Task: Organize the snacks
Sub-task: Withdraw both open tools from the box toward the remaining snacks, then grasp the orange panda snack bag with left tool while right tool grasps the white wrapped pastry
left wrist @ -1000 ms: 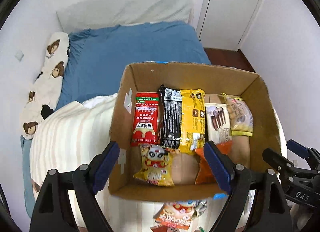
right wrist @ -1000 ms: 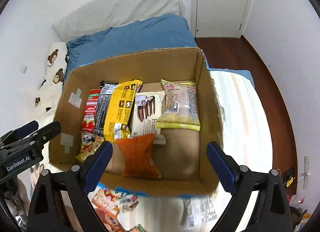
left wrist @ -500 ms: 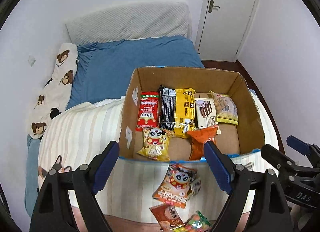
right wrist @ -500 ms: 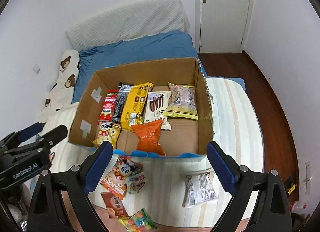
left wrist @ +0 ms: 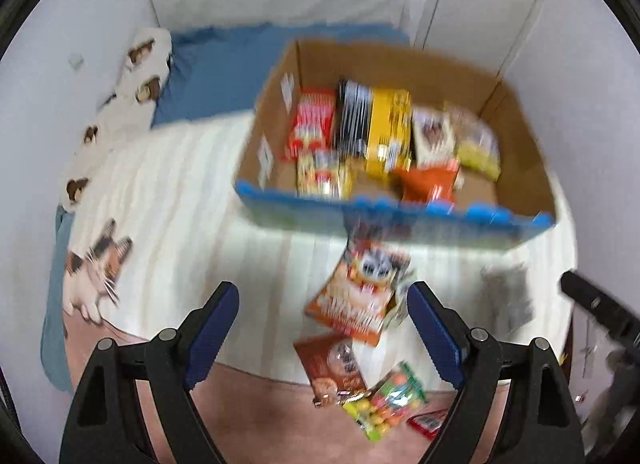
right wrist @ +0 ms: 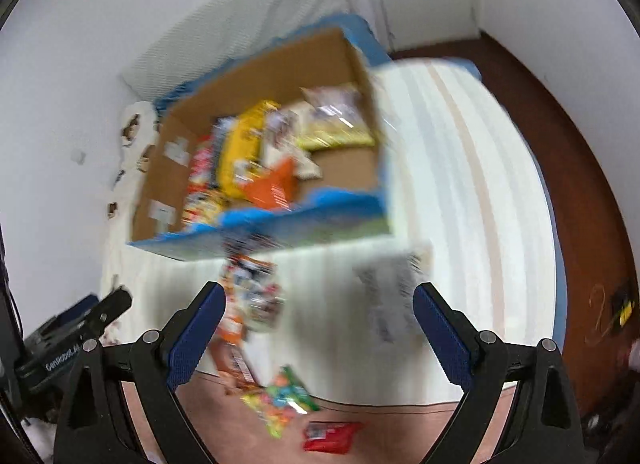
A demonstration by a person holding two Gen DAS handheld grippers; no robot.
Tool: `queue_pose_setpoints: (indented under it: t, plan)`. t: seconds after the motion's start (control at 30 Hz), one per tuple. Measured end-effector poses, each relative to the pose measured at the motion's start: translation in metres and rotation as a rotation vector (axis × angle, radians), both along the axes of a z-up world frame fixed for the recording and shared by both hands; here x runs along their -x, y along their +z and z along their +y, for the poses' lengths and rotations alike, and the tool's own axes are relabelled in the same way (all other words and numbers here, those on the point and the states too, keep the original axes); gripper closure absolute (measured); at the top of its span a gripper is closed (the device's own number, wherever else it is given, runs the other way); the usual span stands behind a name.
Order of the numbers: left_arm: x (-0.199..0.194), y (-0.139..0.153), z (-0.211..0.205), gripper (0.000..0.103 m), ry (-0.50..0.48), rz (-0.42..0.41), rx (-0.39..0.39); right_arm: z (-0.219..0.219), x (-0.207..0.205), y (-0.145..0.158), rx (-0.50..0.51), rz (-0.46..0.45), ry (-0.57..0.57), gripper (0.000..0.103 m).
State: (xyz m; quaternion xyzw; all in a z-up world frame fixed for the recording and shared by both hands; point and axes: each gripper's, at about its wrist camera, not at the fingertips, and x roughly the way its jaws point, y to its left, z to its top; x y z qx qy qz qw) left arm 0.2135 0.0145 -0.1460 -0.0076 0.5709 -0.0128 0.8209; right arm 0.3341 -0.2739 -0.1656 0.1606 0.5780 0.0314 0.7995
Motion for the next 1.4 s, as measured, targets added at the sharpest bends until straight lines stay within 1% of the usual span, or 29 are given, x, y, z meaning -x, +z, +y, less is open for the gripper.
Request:
queue_pose_setpoints:
  t: [0.07,0.17,0.3,0.33,0.4,0.43,0.47,0.5,0.53,0.57,0.63,0.9,0.93,0.97,1.0,1.03,1.07,1.1,1.17,1.23,1.3,1.33,1.4]
  plan:
    - [-0.004,-0.024,-0.009,0.017,-0.024,0.049,-0.035,-0.014,-0.005,-0.026,0.03,0.048,-0.002,0.006]
    - [-0.017,-0.059,-0.023,0.017,-0.059,0.132,-0.059,-0.023,-0.017,-0.061,0.081,0.111,0.026,0.006]
    - [-0.04,-0.095,-0.04,0.017,-0.107,0.214,-0.096,-0.022,-0.028,-0.105,0.101,0.193,0.082,0.006]
    - [-0.047,-0.103,-0.045,0.017,-0.125,0.231,-0.118,-0.02,-0.03,-0.114,0.106,0.209,0.095,0.007]
    - [-0.055,-0.115,-0.055,0.017,-0.166,0.253,-0.148,-0.018,-0.029,-0.126,0.123,0.23,0.101,0.022]
    - [-0.059,-0.121,-0.061,0.017,-0.19,0.261,-0.162,-0.017,-0.028,-0.13,0.142,0.235,0.096,0.032]
    - [-0.062,-0.124,-0.065,0.017,-0.206,0.257,-0.174,-0.017,-0.027,-0.132,0.157,0.232,0.09,0.035]
    - [-0.065,-0.125,-0.067,0.017,-0.216,0.248,-0.176,-0.018,-0.026,-0.132,0.158,0.226,0.083,0.036]
    - [-0.066,-0.125,-0.068,0.017,-0.22,0.243,-0.174,-0.019,-0.024,-0.132,0.157,0.227,0.078,0.039]
    - [-0.068,-0.126,-0.067,0.021,-0.225,0.237,-0.166,-0.019,-0.023,-0.132,0.158,0.231,0.074,0.04]
    - [-0.066,-0.13,-0.064,0.025,-0.227,0.248,-0.145,-0.019,-0.016,-0.132,0.159,0.244,0.071,0.041]
    - [-0.039,-0.149,-0.047,0.025,-0.294,0.277,-0.079,-0.011,0.019,-0.139,0.162,0.312,0.055,0.042]
    - [-0.037,-0.154,-0.046,0.025,-0.31,0.292,-0.079,-0.009,0.021,-0.14,0.163,0.319,0.05,0.042]
    - [-0.037,-0.157,-0.046,0.025,-0.317,0.286,-0.088,-0.008,0.022,-0.141,0.169,0.321,0.047,0.042]
    - [-0.037,-0.157,-0.044,0.026,-0.324,0.277,-0.091,-0.006,0.022,-0.142,0.182,0.321,0.048,0.042]
    - [-0.038,-0.156,-0.04,0.031,-0.327,0.27,-0.085,-0.005,0.024,-0.142,0.192,0.319,0.041,0.043]
    - [-0.036,-0.155,-0.037,0.036,-0.322,0.262,-0.081,-0.005,0.025,-0.142,0.197,0.318,0.031,0.044]
    - [-0.031,-0.153,-0.032,0.036,-0.304,0.253,-0.072,-0.007,0.028,-0.142,0.198,0.324,0.019,0.044]
    - [-0.023,-0.15,-0.01,0.039,-0.229,0.246,-0.03,-0.006,0.036,-0.142,0.175,0.335,-0.015,0.044]
    - [-0.013,-0.148,0.018,0.039,-0.137,0.252,0.013,-0.008,0.049,-0.141,0.156,0.346,-0.033,0.044]
    - [0.001,-0.15,0.045,0.039,-0.068,0.269,0.047,-0.012,0.061,-0.143,0.123,0.353,-0.05,0.044]
    - [0.006,-0.152,0.054,0.039,-0.052,0.276,0.06,-0.013,0.065,-0.144,0.101,0.353,-0.058,0.043]
    - [0.016,-0.16,0.067,0.036,-0.046,0.293,0.09,-0.015,0.068,-0.146,0.075,0.358,-0.06,0.037]
